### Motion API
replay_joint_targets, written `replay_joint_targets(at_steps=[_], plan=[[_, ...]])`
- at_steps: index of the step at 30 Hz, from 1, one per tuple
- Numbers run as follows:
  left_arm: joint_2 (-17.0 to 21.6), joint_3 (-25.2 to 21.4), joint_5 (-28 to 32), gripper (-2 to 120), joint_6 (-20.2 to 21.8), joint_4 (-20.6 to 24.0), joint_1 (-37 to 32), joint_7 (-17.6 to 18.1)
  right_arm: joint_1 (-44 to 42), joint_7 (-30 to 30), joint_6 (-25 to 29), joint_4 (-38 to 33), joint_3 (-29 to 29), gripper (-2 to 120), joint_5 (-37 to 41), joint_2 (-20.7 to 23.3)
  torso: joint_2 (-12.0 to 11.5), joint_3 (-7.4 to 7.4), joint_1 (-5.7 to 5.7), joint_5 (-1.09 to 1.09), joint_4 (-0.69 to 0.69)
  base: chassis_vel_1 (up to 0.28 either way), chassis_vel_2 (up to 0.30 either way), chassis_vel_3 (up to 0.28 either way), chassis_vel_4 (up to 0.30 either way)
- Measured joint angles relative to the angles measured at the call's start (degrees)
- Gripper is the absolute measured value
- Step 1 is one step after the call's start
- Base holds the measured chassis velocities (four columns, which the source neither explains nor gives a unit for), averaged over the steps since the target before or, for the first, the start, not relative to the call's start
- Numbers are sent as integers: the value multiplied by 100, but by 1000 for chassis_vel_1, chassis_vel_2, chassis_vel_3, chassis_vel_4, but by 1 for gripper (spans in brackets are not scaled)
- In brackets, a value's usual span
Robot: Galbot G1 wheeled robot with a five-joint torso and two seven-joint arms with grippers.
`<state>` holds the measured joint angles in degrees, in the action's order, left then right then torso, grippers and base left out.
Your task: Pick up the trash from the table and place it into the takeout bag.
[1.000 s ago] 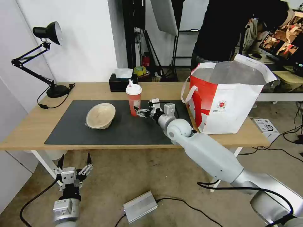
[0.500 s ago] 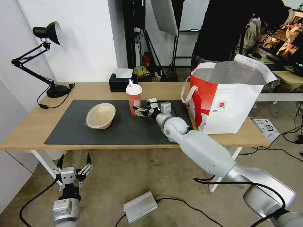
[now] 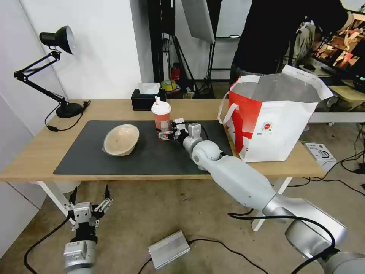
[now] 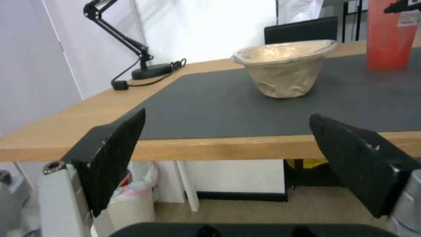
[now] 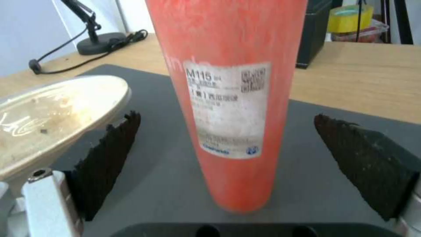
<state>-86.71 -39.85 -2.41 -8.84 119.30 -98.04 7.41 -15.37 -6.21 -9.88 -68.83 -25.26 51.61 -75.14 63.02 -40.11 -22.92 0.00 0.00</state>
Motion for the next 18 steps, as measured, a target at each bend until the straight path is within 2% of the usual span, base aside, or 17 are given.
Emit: replay_joint_targets(at_steps=[18], plan=[[0, 10, 1, 100, -5, -12, -3, 1, 232, 140, 104, 452, -39, 100, -91, -192, 0, 0, 0, 0, 0, 0, 0, 0, 0]])
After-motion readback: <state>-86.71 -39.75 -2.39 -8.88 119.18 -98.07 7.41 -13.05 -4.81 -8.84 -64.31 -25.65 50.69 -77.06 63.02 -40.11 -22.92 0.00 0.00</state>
